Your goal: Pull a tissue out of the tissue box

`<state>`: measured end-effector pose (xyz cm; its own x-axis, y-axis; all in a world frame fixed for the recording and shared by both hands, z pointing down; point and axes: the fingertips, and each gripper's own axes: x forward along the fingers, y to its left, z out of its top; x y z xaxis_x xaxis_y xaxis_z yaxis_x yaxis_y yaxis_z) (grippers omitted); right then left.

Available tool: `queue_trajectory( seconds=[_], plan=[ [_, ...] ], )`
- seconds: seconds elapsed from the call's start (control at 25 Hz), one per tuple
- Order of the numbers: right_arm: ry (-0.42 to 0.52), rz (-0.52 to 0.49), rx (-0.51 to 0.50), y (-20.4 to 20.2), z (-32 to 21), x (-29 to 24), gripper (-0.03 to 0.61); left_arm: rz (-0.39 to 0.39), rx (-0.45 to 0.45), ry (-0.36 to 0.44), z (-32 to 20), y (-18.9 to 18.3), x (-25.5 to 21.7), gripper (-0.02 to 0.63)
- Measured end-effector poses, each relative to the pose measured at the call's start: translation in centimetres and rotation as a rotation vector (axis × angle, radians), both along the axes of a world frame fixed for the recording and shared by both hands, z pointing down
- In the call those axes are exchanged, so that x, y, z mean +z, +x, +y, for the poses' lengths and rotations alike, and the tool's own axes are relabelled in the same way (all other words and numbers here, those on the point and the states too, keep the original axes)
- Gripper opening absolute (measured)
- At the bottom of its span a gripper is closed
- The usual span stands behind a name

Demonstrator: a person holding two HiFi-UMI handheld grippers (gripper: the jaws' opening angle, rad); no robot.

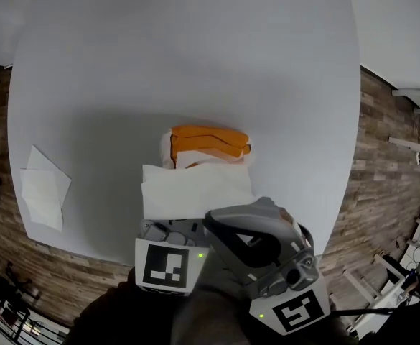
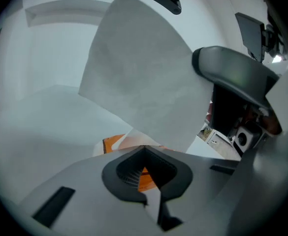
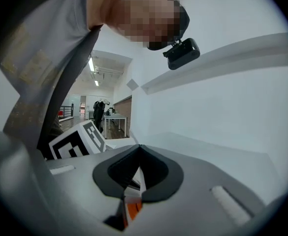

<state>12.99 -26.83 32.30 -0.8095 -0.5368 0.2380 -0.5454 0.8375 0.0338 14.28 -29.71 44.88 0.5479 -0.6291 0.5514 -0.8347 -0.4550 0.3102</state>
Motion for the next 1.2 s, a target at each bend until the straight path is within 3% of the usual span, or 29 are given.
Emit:
queue_trajectory(
  seconds=[0.36,0.76,0.92,1.2],
  plan=[
    [0.018,-0.036,0.027,0.8,2.8,-2.7,0.005,-0.013,0.001,0.057,2.5,-0.2,-2.7,0.0],
    [0.13,-0.052,0.027,0.1,10.9,-10.1,0.003,-0.01,-0.04,0.199,10.7,-1.9,-11.4,0.0],
    [0.136,-0.066,-0.017,-1.4,14.9,-11.5,0.005,-0.041,-0.098,0.272,13.9,-4.1,-13.9,0.0],
    [0.107,-0.1,-0.111,-6.9,17.9,-12.4,0.003,-0.064,-0.194,0.271,18.3,-10.0,-15.9,0.0]
  ],
)
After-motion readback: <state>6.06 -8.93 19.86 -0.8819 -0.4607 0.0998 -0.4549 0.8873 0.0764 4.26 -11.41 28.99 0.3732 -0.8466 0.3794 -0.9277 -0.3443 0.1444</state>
